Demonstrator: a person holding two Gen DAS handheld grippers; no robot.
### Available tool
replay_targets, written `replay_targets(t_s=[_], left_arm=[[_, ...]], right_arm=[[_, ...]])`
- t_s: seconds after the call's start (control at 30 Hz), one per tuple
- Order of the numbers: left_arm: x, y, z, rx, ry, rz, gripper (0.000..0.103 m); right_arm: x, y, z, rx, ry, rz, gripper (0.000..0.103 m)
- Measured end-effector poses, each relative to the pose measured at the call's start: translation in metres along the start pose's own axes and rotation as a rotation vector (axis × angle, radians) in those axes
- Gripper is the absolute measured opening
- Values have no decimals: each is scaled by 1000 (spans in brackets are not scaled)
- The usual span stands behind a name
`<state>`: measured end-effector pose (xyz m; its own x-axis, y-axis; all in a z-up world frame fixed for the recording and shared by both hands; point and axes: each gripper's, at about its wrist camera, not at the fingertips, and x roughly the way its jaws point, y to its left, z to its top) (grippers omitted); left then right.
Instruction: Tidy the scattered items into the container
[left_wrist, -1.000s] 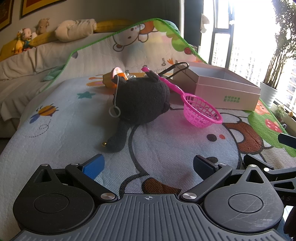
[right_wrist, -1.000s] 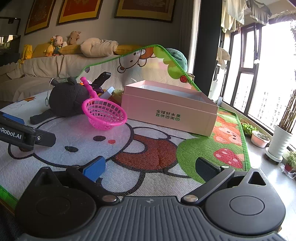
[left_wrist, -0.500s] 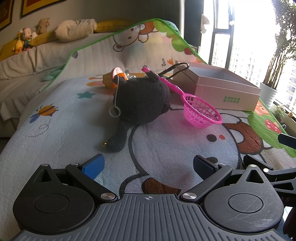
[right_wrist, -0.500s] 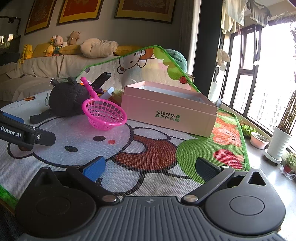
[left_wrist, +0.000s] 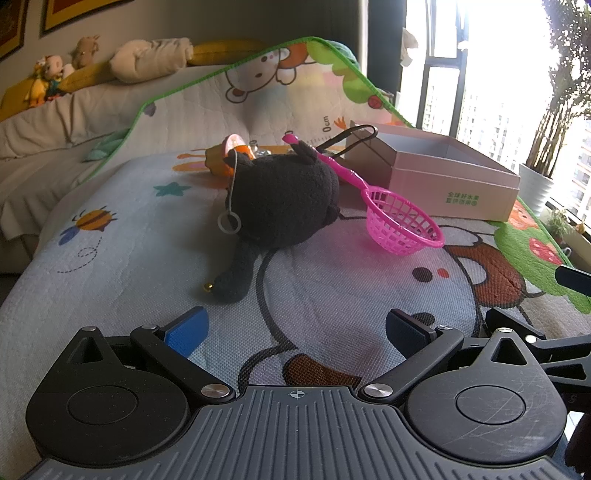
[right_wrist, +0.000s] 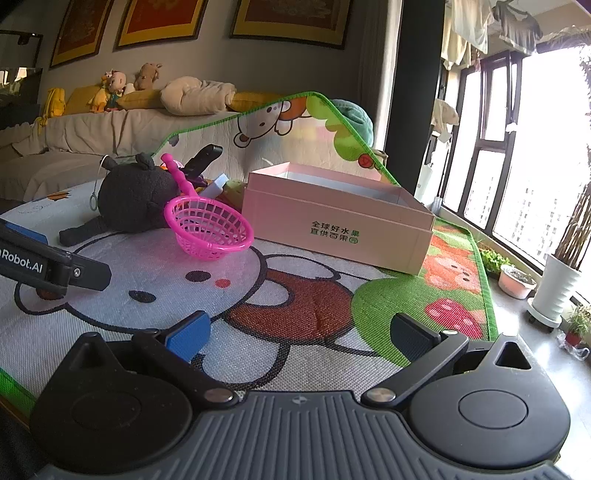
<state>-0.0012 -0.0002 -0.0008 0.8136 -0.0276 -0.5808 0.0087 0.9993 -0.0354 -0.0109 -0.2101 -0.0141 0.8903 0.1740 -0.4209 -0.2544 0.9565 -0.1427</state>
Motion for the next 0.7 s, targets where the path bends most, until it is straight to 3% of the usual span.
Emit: replay_targets(t_s=[0.2, 0.47, 0.7], left_arm=[[1, 0, 0, -11, -4, -5, 103], [4, -6, 2, 39, 28, 16, 103], [4, -6, 1, 40, 26, 17, 103]], right_arm=[[4, 0, 5, -1, 45, 6, 103], [23, -23, 22, 107, 221, 103, 103], [21, -23, 24, 115, 264, 106, 103]])
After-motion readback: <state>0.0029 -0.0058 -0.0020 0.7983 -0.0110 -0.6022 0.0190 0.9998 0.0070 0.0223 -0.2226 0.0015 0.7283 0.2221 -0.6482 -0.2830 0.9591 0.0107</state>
